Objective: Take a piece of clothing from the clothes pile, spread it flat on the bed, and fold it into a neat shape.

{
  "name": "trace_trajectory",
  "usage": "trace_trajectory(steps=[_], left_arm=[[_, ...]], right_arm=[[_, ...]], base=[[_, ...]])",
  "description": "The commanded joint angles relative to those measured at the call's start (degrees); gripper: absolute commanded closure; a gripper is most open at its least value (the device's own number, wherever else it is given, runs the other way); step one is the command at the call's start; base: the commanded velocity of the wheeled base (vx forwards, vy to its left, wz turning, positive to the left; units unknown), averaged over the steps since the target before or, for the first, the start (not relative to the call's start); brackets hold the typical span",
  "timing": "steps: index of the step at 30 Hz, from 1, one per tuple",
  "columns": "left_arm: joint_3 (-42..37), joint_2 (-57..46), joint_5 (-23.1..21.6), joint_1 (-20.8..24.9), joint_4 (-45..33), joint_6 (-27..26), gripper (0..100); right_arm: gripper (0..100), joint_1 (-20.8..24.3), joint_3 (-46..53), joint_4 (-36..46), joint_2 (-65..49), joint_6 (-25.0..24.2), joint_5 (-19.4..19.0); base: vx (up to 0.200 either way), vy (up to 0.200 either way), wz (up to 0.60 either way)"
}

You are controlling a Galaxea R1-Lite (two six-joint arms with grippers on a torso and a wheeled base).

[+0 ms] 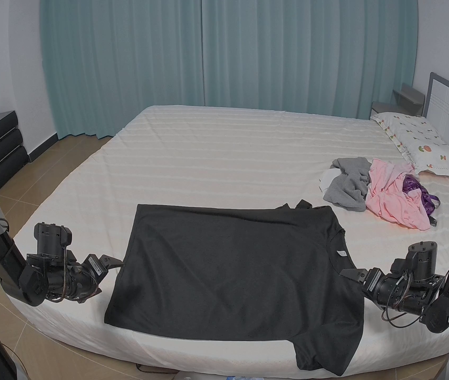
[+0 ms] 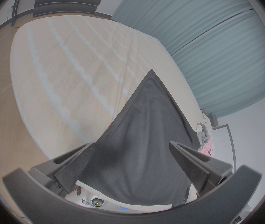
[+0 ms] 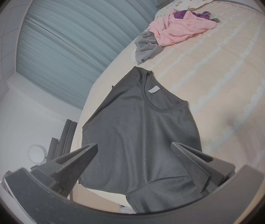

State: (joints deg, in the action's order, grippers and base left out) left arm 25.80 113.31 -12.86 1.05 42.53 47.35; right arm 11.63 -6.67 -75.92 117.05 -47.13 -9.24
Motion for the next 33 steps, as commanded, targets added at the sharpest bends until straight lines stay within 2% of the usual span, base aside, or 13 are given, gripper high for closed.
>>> trace_trajectory(steps=[1, 4, 13, 27, 33], left_arm=[[-1.1, 0.2, -0.1, 0.4, 0.0, 0.0, 0], [-1.1, 0.2, -0.1, 0.4, 0.0, 0.0, 0], [-1.4, 0.2, -0.1, 0.6, 0.0, 0.0, 0], [-1.3, 0.3, -1.5, 0.7, 0.4, 1.0, 0], [-1.8, 4.1, -0.9, 0.8, 2.6, 0.5, 0]], right_arm=[[0, 0.6, 1.5, -0.3, 0.3, 0.0, -0.1], [0, 1.3, 1.9, -0.3, 0.3, -0.1, -0.1], [0, 1.3, 2.2, -0.3, 0.5, -0.1, -0.3], [0, 1.3, 2.2, -0.3, 0.5, -0.2, -0.3], [0, 1.2, 2.2, -0.4, 2.2, -0.2, -1.0]], base=[[0.0, 0.0, 0.0], [0.0, 0.0, 0.0], [-0.2, 0.0, 0.0], [0.0, 0.0, 0.0], [0.0, 0.0, 0.0]])
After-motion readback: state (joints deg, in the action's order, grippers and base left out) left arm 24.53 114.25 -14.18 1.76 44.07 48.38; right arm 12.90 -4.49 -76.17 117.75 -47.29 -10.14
